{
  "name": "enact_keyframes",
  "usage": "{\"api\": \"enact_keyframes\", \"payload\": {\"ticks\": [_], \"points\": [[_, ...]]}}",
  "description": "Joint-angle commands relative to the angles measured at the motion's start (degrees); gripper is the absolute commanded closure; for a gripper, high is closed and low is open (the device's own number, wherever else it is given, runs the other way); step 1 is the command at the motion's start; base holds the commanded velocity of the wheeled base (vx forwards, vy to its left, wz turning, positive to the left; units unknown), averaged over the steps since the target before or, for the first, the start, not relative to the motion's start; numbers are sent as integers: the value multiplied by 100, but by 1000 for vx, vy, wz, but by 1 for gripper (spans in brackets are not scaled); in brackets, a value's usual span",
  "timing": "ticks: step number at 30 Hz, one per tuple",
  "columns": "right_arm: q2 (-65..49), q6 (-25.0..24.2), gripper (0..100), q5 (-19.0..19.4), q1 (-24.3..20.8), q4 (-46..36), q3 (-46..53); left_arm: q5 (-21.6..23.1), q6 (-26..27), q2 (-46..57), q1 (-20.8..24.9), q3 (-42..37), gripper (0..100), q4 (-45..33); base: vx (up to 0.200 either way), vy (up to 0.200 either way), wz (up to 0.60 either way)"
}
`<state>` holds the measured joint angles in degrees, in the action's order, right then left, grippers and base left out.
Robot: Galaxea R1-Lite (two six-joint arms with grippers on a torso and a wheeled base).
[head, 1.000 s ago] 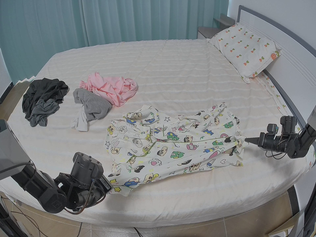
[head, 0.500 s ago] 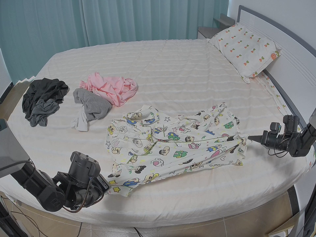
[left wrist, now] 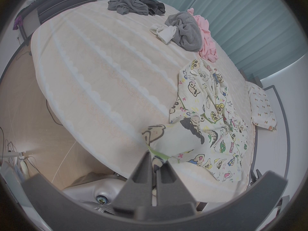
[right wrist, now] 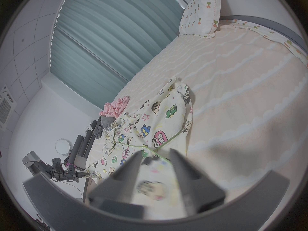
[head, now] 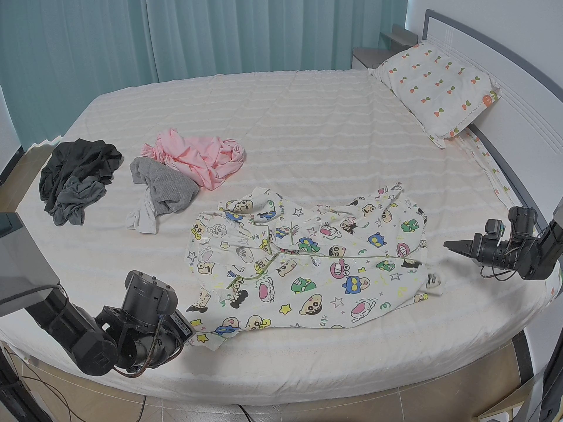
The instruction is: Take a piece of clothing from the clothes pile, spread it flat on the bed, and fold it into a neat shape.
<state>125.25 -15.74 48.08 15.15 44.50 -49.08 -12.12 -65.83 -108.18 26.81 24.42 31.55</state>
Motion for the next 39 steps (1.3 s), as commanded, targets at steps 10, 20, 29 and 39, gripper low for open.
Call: {"api": "enact_keyframes", "payload": {"ticks": [10, 20, 29, 39], "points": [[132, 18, 0, 0, -39, -2, 109, -1, 0, -19, 35, -95, 100, 36, 0, 0, 0], [571, 106, 0, -62, -865, -108, -383, -10, 0, -19, 61, -262, 100, 369, 0, 0, 0], [1142, -52, 0, -580, -1287, -1242, -2185, -10, 0, -19, 61, -315, 100, 369, 0, 0, 0], [1397, -439, 0, -1029, -1058, -1215, -2703, -19, -9, -19, 61, -376, 100, 369, 0, 0, 0]]}}
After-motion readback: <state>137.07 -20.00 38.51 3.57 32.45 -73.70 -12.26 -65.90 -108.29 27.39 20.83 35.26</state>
